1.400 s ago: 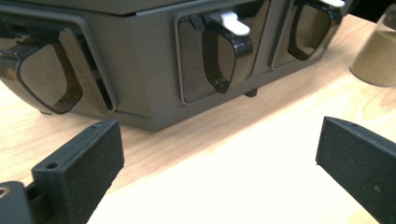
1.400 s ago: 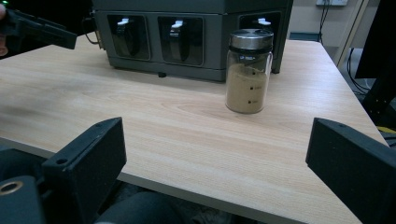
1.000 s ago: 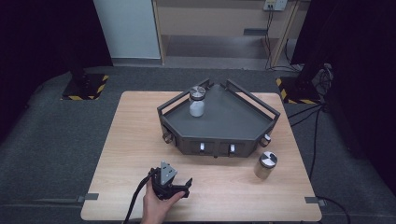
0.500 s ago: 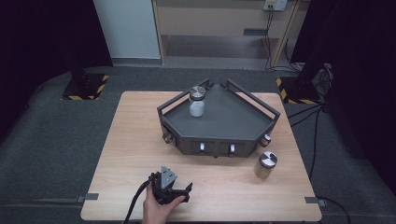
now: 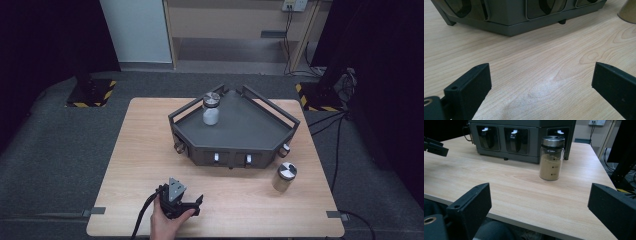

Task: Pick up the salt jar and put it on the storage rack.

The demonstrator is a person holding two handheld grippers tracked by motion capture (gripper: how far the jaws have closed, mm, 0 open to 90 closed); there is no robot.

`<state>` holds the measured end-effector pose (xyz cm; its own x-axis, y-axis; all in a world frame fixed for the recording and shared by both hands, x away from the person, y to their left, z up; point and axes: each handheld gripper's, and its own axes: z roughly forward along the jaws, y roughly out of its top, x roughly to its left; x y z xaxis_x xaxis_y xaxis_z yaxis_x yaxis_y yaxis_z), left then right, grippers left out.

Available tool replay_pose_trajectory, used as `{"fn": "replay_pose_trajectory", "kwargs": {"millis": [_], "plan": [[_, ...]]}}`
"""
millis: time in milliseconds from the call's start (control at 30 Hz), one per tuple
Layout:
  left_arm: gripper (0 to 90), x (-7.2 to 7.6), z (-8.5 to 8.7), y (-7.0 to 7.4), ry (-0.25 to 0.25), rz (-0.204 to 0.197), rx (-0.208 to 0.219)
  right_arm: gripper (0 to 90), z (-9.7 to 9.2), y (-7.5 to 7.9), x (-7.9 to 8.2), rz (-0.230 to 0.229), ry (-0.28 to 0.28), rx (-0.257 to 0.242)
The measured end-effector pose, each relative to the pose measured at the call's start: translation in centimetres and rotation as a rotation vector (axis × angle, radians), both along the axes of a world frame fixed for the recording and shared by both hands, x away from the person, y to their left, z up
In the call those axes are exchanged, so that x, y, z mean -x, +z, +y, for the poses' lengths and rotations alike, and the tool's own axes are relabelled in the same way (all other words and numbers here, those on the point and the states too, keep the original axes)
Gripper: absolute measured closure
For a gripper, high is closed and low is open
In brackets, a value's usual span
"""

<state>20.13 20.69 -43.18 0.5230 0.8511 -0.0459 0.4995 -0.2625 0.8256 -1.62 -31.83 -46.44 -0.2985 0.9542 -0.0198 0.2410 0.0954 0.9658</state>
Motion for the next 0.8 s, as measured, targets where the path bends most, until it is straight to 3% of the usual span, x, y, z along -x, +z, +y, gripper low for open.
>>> {"fn": "replay_pose_trajectory", "kwargs": {"millis": [800], "plan": [[1.6,-0.15,0.19,-0.04,0.004,0.0,0.006,5.1,-0.08,-0.01,-0.18,0.008,0.001,0.001]]}}
